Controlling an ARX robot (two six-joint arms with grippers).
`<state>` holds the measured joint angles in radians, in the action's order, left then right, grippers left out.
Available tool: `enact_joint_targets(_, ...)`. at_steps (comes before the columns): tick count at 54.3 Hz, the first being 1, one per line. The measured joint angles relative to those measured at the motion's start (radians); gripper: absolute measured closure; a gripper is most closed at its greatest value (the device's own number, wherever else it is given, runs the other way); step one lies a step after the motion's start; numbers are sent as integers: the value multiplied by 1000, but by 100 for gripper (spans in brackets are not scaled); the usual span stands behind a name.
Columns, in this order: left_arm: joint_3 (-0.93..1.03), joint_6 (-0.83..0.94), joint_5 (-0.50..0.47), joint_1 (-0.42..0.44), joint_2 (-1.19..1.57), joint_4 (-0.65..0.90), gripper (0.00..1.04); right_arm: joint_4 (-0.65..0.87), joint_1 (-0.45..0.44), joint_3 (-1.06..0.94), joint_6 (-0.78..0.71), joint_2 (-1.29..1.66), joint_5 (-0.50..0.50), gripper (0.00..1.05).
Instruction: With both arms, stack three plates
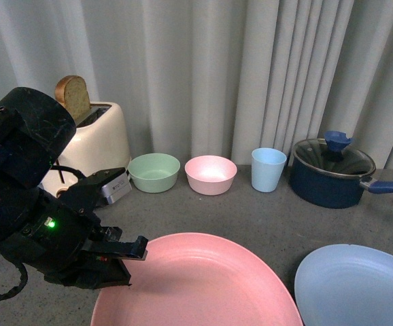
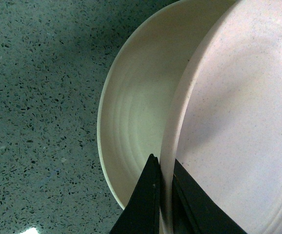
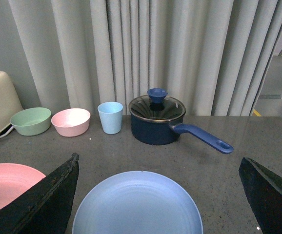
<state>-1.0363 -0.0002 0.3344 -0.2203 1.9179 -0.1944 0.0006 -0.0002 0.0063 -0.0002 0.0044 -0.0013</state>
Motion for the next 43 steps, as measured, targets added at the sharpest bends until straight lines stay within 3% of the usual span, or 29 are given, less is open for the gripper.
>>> enact_joint_targets(21,-40,-5,-39,-16,39,0,101,0,0,0,0,0,0,7)
enact_joint_targets(28,-43,4,-88,-11,40,17,76,0,0,0,0,0,0,7)
enact_joint_targets(43,19,15,-52,76,-100,134,25,0,0,0,0,0,0,7)
